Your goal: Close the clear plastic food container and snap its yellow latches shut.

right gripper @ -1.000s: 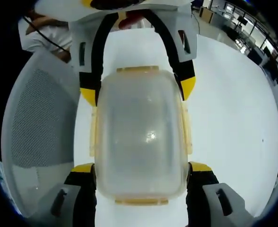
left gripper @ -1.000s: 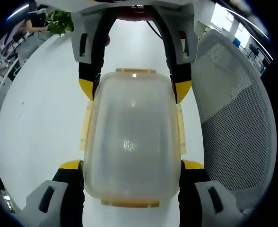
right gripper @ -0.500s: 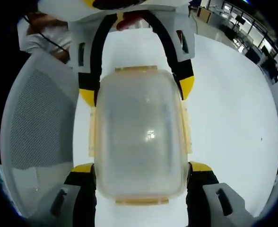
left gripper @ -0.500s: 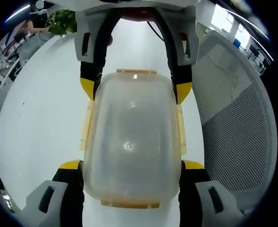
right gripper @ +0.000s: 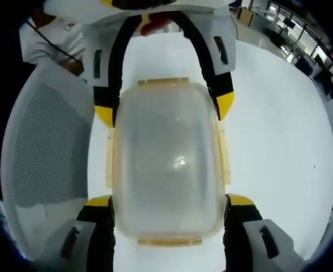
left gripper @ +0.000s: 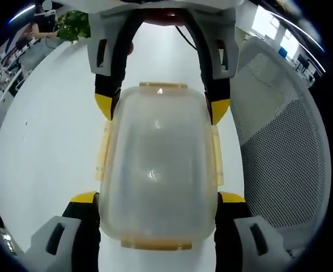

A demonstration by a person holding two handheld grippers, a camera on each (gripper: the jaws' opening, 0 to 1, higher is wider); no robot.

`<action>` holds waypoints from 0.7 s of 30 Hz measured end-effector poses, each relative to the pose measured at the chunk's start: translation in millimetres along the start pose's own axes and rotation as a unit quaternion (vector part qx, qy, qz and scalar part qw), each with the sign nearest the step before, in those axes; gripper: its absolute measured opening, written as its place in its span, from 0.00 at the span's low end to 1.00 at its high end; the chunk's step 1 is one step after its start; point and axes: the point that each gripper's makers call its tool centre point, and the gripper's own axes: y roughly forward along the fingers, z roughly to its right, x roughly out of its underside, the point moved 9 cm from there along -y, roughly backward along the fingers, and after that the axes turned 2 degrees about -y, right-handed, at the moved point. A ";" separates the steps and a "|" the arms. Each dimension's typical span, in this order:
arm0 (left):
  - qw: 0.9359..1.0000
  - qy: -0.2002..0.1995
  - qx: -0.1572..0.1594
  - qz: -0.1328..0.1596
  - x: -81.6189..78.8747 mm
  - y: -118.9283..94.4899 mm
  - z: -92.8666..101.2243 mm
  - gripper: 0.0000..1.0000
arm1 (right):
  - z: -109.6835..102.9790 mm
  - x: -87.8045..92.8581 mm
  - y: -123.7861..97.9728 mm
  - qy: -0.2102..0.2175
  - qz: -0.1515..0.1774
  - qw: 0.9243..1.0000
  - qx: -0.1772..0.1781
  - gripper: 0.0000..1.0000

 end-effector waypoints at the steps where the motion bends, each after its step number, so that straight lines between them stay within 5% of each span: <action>1: 1.000 0.000 0.000 0.000 -0.2 0.3 -2.3 0.84 | 1.4 0.7 -0.3 0.000 0.001 1.000 0.000 0.79; 21: 1.000 -0.009 -0.005 -0.008 -10.1 2.2 -28.2 0.84 | 31.7 10.6 -4.1 -0.002 0.020 1.000 -0.005 0.80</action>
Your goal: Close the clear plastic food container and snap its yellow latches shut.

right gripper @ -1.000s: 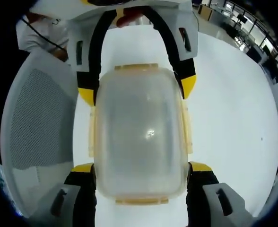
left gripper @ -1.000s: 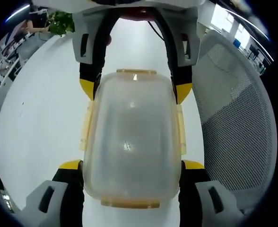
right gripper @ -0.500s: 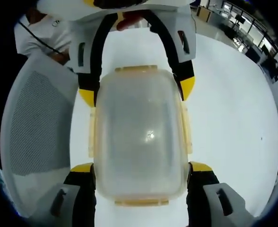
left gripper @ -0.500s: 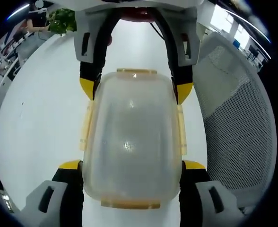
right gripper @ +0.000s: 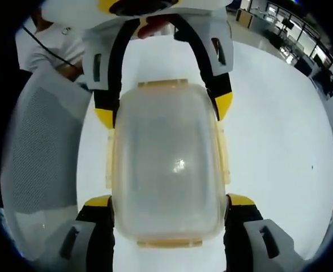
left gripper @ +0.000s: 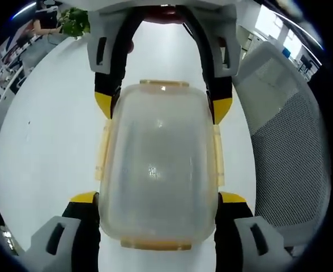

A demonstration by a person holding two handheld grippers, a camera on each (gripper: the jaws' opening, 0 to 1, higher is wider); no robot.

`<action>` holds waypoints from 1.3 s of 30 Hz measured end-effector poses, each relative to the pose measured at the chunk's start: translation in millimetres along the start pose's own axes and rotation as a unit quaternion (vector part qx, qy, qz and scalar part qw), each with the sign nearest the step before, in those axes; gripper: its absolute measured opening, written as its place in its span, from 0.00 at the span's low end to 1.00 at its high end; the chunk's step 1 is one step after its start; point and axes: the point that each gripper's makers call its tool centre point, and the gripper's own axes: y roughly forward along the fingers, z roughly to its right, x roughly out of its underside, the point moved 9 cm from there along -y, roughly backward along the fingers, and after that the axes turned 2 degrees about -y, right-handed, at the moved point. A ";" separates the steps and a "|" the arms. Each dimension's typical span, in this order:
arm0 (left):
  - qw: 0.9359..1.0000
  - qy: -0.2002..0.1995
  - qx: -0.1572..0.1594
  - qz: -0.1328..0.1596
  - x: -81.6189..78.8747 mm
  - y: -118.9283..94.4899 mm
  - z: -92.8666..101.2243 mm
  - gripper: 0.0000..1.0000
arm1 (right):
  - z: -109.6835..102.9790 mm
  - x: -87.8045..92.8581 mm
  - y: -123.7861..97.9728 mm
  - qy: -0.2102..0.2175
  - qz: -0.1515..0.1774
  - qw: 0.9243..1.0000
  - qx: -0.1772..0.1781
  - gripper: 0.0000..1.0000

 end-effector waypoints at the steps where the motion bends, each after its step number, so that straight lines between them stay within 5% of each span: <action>1: 1.000 -0.001 0.000 0.000 -0.1 0.0 -0.4 0.84 | 1.1 0.1 -0.3 0.001 0.001 1.000 -0.001 0.80; 39: 1.000 -0.002 -0.001 -0.008 -9.5 4.9 -42.5 0.85 | 42.2 3.4 -2.0 0.008 -0.010 1.000 0.005 0.81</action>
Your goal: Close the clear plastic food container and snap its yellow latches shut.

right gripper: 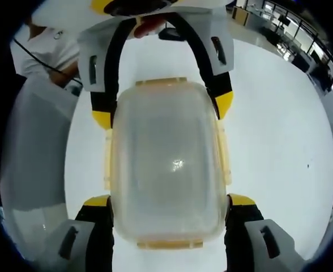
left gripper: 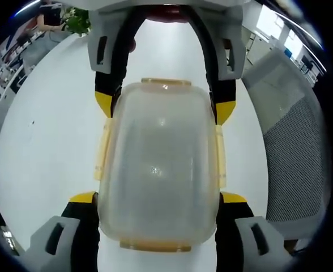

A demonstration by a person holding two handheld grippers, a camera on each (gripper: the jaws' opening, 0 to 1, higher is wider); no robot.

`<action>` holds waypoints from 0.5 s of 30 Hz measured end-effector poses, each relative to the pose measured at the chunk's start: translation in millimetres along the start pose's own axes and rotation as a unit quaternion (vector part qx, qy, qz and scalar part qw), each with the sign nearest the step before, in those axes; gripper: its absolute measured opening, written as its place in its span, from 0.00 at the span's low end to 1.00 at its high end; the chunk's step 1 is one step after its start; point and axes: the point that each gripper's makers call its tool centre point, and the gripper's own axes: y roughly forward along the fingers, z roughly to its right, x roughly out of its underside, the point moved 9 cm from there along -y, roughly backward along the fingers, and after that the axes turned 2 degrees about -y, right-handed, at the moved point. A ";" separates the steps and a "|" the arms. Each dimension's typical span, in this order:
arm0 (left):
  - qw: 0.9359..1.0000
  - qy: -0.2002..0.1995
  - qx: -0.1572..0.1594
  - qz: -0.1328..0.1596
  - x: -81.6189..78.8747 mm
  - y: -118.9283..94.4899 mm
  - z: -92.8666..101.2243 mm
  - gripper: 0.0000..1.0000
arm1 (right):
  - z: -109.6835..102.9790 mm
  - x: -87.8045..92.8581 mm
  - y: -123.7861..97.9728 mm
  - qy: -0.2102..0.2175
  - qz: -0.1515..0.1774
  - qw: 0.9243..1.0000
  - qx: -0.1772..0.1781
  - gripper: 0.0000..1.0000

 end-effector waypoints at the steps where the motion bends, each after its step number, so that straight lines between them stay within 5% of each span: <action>1: 1.000 -0.002 -0.001 0.001 -0.3 0.5 -1.8 0.85 | 1.3 0.0 -0.1 -0.001 -0.001 1.000 0.000 0.81; 15: 1.000 -0.002 -0.003 -0.010 -2.3 1.9 -14.5 0.85 | 13.7 -0.5 -0.5 0.000 0.003 1.000 0.002 0.81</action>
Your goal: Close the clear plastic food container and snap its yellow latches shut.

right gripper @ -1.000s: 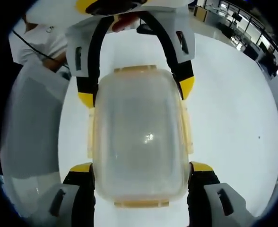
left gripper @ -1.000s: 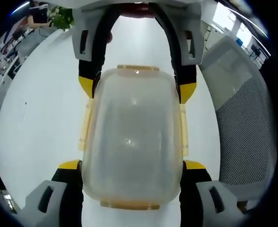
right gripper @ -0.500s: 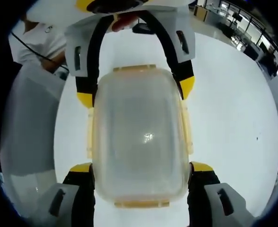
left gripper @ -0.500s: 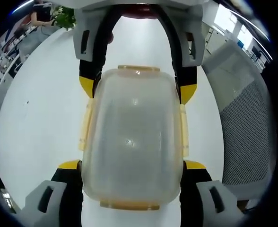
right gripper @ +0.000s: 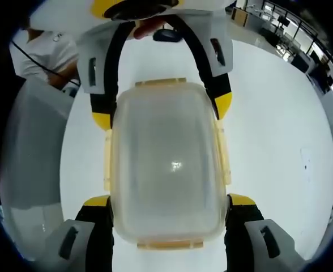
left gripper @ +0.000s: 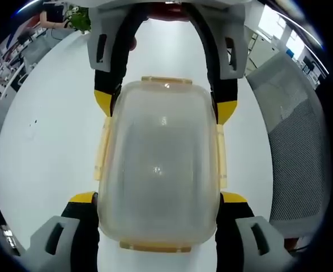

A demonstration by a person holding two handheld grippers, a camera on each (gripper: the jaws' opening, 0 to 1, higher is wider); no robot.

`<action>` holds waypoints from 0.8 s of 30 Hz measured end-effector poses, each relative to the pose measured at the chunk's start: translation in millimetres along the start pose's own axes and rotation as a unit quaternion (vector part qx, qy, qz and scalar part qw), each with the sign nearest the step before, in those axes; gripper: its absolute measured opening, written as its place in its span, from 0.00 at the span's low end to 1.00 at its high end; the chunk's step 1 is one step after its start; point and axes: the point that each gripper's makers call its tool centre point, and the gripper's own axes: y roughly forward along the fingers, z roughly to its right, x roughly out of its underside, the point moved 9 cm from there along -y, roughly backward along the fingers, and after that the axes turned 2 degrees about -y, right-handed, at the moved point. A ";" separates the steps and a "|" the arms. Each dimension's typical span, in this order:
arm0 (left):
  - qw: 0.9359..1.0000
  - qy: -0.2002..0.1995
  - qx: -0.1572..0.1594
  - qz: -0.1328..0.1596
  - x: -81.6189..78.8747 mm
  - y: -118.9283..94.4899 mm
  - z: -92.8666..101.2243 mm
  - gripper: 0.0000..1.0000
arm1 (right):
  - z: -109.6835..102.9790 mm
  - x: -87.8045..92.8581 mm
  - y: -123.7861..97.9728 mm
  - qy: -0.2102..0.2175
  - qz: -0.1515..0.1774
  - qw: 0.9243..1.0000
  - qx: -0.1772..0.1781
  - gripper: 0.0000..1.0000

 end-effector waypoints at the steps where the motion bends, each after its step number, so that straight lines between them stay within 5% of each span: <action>1: 1.000 0.000 -0.001 -0.002 -0.5 0.2 -0.9 0.86 | 0.9 -0.2 0.1 0.000 -0.001 1.000 0.000 0.81; 24: 1.000 -0.001 -0.002 -0.002 -1.9 3.1 -24.7 0.86 | 23.2 0.1 0.5 0.001 0.000 1.000 0.004 0.82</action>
